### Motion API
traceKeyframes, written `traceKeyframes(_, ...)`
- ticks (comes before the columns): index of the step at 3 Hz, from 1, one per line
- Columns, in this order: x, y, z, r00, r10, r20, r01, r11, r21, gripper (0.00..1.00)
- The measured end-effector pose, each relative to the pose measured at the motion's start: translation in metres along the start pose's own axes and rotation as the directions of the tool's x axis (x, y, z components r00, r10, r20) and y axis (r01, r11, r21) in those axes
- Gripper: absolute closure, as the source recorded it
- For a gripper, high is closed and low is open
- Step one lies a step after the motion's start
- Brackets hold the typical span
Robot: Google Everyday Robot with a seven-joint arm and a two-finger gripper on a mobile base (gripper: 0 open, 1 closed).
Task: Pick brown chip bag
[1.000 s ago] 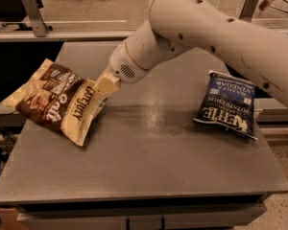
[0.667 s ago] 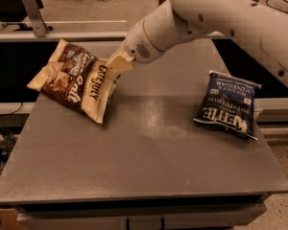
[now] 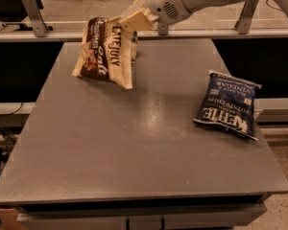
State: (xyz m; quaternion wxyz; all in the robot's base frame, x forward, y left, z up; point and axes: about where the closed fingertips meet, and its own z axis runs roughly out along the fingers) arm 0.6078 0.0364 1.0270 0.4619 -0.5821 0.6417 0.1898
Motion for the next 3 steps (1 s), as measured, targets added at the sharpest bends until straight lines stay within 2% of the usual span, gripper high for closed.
traceKeyframes(1,-0.027,0.002,-0.031,0.995,-0.083,0.063,0.083,0.9965,0.009,1.00)
traceKeyframes(2,-0.044,0.005,-0.056,0.983,-0.153,0.100,0.152,0.9882,0.012,1.00)
traceKeyframes(3,-0.046,0.005,-0.058,0.981,-0.162,0.103,0.162,0.9868,0.012,1.00)
